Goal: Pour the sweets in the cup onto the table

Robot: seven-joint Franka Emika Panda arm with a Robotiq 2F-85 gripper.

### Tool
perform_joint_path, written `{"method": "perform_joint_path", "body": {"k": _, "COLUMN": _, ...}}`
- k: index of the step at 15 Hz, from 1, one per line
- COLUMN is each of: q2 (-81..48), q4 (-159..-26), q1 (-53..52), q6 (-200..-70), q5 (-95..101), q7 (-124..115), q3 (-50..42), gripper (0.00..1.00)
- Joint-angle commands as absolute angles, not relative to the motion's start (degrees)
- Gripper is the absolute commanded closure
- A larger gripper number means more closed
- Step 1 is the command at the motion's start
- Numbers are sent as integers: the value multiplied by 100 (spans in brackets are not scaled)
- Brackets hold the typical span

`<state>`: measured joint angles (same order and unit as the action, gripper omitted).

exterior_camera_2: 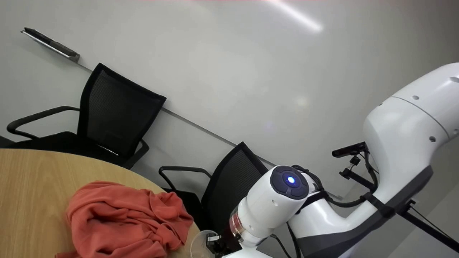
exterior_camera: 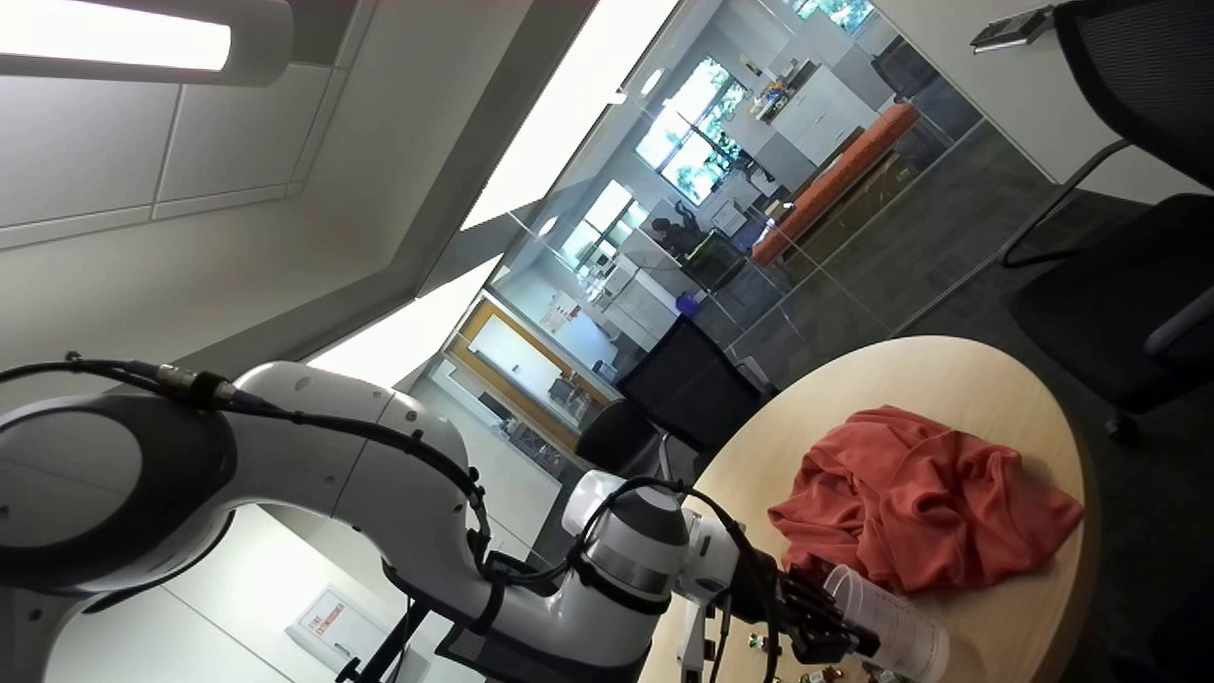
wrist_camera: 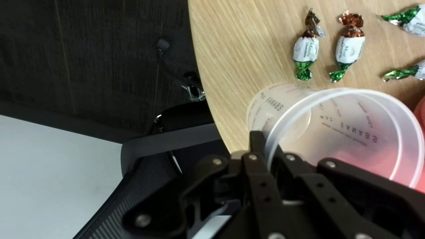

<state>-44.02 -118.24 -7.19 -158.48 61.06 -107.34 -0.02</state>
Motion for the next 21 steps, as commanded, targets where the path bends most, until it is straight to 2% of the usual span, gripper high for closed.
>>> {"method": "perform_joint_path", "body": {"k": 1, "q2": -4445, "q4": -11788, "q1": -659, "q6": -15810, "q5": 5908, "q7": -10757, "q3": 47, "gripper": 99}}
{"method": "perform_joint_path", "body": {"k": 4, "q2": -4480, "q4": -11781, "q1": -654, "q6": -15825, "q5": 5791, "q7": -10729, "q3": 54, "gripper": 99}}
{"method": "perform_joint_path", "body": {"k": 5, "q2": -4485, "q4": -11782, "q1": -645, "q6": -15817, "q5": 5760, "q7": -10694, "q3": 69, "gripper": 70}}
{"method": "perform_joint_path", "body": {"k": 6, "q2": -4479, "q4": -11790, "q1": -650, "q6": -15823, "q5": 5752, "q7": -10696, "q3": 67, "gripper": 69}}
{"method": "perform_joint_path", "body": {"k": 15, "q2": -4196, "q4": -11941, "q1": -656, "q6": -15834, "q5": 5807, "q7": -10648, "q3": 75, "gripper": 4}}
{"method": "perform_joint_path", "body": {"k": 16, "q2": -4173, "q4": -11950, "q1": -668, "q6": -15830, "q5": 5814, "q7": -10644, "q3": 80, "gripper": 0}}
{"method": "perform_joint_path", "body": {"k": 21, "q2": -3870, "q4": -12165, "q1": -664, "q6": -15776, "q5": 5826, "q7": -10520, "q3": 161, "gripper": 0}}
